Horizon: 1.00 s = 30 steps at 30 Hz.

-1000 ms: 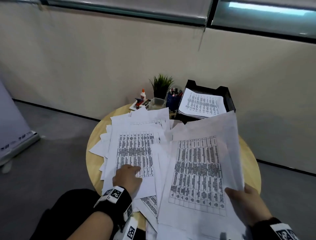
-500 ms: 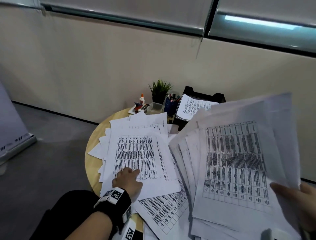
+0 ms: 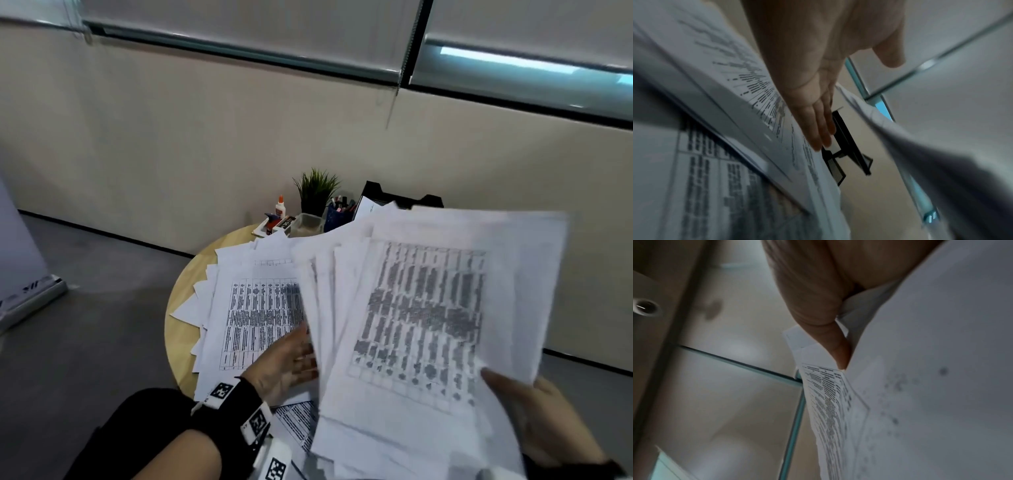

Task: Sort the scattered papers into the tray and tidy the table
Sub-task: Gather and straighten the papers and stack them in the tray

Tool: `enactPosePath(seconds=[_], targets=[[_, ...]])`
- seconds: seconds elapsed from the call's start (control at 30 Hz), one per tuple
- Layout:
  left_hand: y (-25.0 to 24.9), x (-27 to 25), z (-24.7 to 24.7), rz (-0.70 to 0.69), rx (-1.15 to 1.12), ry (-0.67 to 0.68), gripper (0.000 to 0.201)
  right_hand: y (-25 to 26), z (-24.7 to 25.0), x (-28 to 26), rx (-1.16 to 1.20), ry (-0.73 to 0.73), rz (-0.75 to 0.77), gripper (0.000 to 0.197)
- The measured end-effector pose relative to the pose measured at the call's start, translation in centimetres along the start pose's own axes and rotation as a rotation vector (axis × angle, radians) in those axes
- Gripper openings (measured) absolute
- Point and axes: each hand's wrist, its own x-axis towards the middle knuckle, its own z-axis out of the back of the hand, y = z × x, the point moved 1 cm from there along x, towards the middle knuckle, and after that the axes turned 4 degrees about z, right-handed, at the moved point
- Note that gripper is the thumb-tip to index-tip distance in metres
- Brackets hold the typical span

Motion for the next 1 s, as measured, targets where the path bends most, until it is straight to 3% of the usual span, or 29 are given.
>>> enactPosePath(seconds=[0.1,0.23,0.3,0.37,0.43,0.53,0.67,0.8,0.9,1.0], targets=[[0.5,0.2,1.2,0.084,-0.152,0.07,0.056,-3.1,-2.3,0.6,-0.006,0.08,-0.039,0.032],[0.8,0.6,3.1,0.052,-0.042,0.001,0.07,-5.4,-3.5,1.4,0.047,0.2,-0.207,0.033],[1.0,1.0,3.5,0.043,0.087,-0.077,0.078,-6.1,-3.8,1.7,0.001,0.238,-0.274,0.054],[1.4,1.0,3.3,0.057,0.201,-0.091,0.064,-6.8,-4.1,2.2,-0.088,0.269,-0.333,0.083],[2.0,1.3,3.2,0.054,0.201,-0.114,0.046,-7.7,-4.3,2.9,-0.13,0.256,-0.385,0.092],[2.6,1.3,3.0,0.04,0.149,-0.16,0.039,-8.4,-4.3,4.1,-0.111,0.136,-0.374,0.07],[2.8,1.6,3.3,-0.007,0.167,-0.033,0.068,-7.9,-5.0,3.4,-0.149,0.189,-0.423,0.049],[2.9,1.8,3.3,0.01,0.215,0.05,0.071,-8.2,-4.5,3.4,-0.09,0.29,-0.482,0.067],[3.0,1.8,3.1,-0.007,0.238,0.034,0.083,-8.0,-4.3,3.4,-0.067,0.303,-0.463,0.059],[2.4,0.8,2.5,-0.064,0.194,0.006,0.074,-7.5,-3.8,3.1,-0.032,0.292,-0.385,0.056]])
